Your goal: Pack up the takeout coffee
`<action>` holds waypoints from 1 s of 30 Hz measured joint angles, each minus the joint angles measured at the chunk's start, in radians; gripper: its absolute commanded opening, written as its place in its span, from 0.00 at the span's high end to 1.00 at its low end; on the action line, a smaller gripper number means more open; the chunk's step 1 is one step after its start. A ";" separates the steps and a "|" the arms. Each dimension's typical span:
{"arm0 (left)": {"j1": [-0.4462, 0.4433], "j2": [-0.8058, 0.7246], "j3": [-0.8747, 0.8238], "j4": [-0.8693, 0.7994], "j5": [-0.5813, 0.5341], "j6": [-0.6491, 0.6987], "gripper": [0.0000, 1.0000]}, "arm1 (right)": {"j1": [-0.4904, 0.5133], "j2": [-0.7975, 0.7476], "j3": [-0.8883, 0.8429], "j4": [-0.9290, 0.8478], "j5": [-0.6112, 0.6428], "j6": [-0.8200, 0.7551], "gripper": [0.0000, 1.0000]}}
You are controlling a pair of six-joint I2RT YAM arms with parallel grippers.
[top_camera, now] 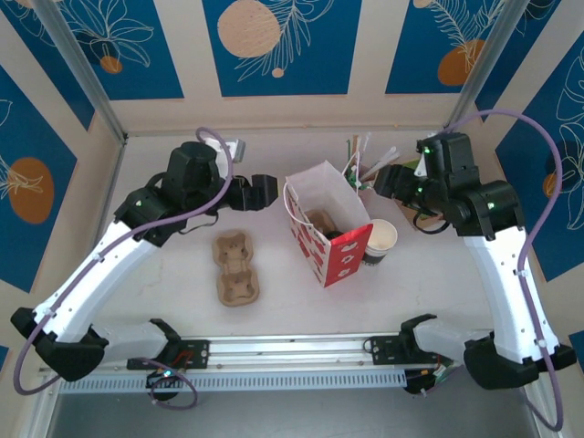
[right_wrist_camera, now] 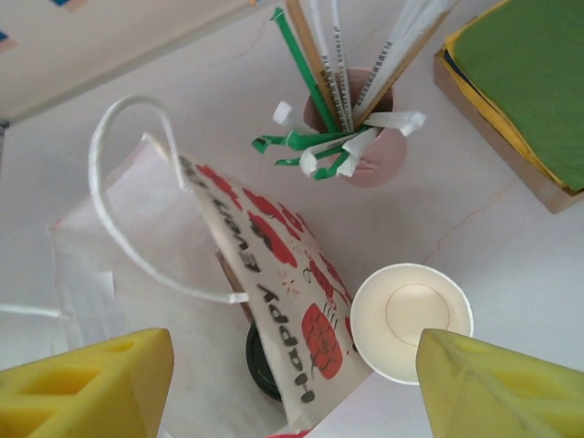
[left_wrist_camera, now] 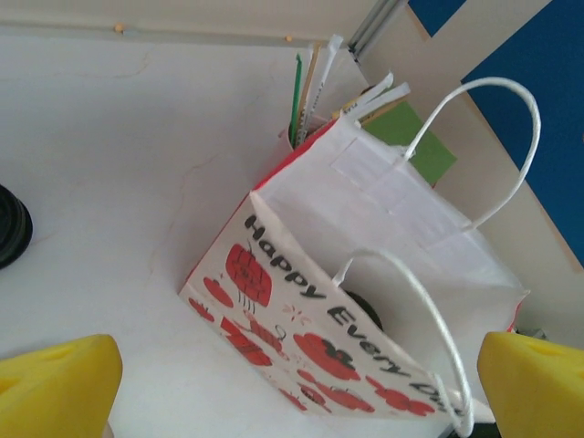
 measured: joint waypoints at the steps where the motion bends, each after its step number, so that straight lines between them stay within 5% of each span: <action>1: 0.000 0.011 0.015 -0.001 -0.001 0.000 0.00 | -0.035 -0.010 -0.024 0.017 -0.029 -0.003 0.29; 14: 0.000 0.136 0.182 -0.049 -0.014 0.011 0.00 | -0.296 -0.019 -0.174 0.152 -0.266 -0.023 0.38; 30: 0.000 0.229 0.302 -0.083 0.016 0.076 0.00 | -0.327 0.191 -0.266 0.337 -0.286 -0.003 0.47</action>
